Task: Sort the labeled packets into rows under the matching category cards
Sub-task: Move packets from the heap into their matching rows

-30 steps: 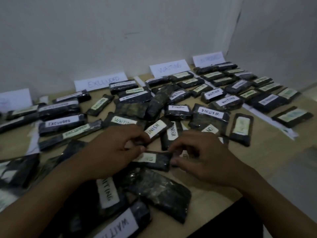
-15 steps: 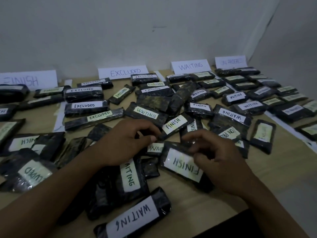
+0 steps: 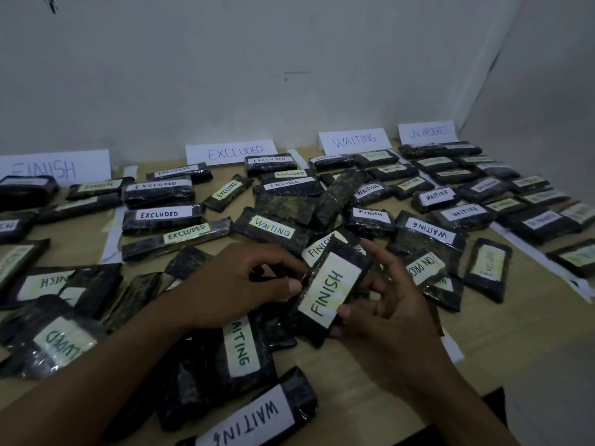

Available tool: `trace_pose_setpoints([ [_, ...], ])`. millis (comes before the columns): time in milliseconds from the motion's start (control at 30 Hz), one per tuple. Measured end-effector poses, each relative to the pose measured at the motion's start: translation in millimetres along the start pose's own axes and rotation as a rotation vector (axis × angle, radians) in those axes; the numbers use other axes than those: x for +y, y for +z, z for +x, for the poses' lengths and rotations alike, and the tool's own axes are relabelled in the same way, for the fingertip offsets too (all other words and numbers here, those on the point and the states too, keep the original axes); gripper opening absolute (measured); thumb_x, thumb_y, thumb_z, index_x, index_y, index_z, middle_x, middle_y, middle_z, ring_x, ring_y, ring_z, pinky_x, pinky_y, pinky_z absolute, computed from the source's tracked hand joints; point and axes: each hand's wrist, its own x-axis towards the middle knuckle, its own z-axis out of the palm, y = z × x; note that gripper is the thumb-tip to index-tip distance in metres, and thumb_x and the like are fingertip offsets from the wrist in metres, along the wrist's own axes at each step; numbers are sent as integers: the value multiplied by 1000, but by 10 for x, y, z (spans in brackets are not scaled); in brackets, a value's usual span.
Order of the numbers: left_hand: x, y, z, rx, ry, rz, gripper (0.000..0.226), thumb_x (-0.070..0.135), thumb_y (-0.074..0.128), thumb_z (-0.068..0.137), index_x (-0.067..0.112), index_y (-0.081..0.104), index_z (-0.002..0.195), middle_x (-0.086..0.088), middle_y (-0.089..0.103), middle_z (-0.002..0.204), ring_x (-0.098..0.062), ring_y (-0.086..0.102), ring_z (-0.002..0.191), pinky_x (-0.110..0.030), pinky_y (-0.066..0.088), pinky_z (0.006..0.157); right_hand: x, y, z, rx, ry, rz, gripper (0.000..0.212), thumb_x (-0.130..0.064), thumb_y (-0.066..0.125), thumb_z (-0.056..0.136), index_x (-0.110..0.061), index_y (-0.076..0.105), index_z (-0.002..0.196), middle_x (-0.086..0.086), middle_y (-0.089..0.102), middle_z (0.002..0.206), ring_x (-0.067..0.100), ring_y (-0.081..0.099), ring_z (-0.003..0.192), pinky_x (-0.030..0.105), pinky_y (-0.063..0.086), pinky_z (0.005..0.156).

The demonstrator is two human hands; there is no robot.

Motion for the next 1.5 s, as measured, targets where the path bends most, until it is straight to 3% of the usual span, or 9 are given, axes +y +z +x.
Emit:
trace_pose_setpoints([
  [133, 28, 0, -31, -3, 47, 125, 42, 54, 70, 71, 44, 63, 111, 27, 63, 108, 7, 57, 102, -14, 46, 83, -24, 19, -36, -63, -21, -103, 77, 20, 59, 80, -34, 44, 133, -8, 69, 109, 34, 71, 85, 45, 59, 66],
  [300, 13, 19, -32, 9, 32, 181, 58, 43, 80, 71, 54, 51, 120, 25, 61, 103, 11, 54, 101, -4, 40, 81, -29, 42, -33, 14, -53, -119, 59, 12, 61, 83, -33, 55, 119, -4, 70, 102, 34, 72, 78, 42, 60, 61],
  [500, 7, 23, -31, 15, 15, 42, 45, 25, 69, 86, 50, 57, 122, 25, 60, 101, 2, 61, 95, -17, 49, 79, -55, 76, -39, 83, -61, -47, 32, 2, 60, 85, -18, 54, 109, 12, 72, 90, 36, 69, 67, 42, 58, 51],
  [633, 31, 8, -31, 108, 24, 30, 29, 35, 59, 87, 47, 62, 114, 24, 64, 101, -1, 63, 92, -21, 51, 78, -113, 40, -58, 133, -93, 43, 28, 4, 58, 83, -11, 52, 107, 18, 69, 73, 30, 64, 51, 36, 51, 41],
  [767, 118, -11, -10, 111, 79, 151, 26, 45, 57, 84, 46, 65, 109, 26, 65, 101, 3, 61, 92, -16, 49, 76, -302, -242, 3, 293, -165, 80, 34, 5, 52, 88, -22, 54, 107, 14, 63, 60, 25, 55, 41, 31, 44, 33],
  [1067, 617, 412, 702, -92, 383, 503, 23, 47, 51, 92, 40, 59, 112, 25, 53, 97, 12, 47, 90, -13, 40, 76, -553, -1477, 127, 737, -347, -155, 37, 1, 48, 93, -27, 59, 115, 4, 56, 61, 14, 45, 39, 27, 37, 35],
  [1267, 1030, 1041, 1442, -233, 481, 596, 42, 48, 50, 93, 33, 49, 132, 10, 48, 131, -7, 40, 121, -28, 38, 95, -568, -1955, 286, 891, -305, -182, 36, -4, 52, 95, -29, 55, 120, -1, 62, 75, 10, 56, 54, 23, 46, 41],
  [1367, 1094, 1381, 1736, -388, 445, 754, 65, 61, 41, 92, 34, 25, 148, 0, 19, 157, -19, 14, 144, -41, 24, 113, -593, -2076, 423, 906, -327, -189, 36, -6, 53, 95, -29, 49, 122, 8, 63, 85, 10, 55, 50, 26, 49, 44],
  [1500, 1032, 1589, 1832, -556, 426, 794, 70, 67, 34, 91, 42, 6, 150, 6, -5, 162, -23, -10, 147, -47, 4, 117, -584, -2204, 562, 931, -337, -231, 37, -8, 58, 93, -27, 45, 122, 9, 67, 97, 22, 67, 61, 34, 57, 54],
])
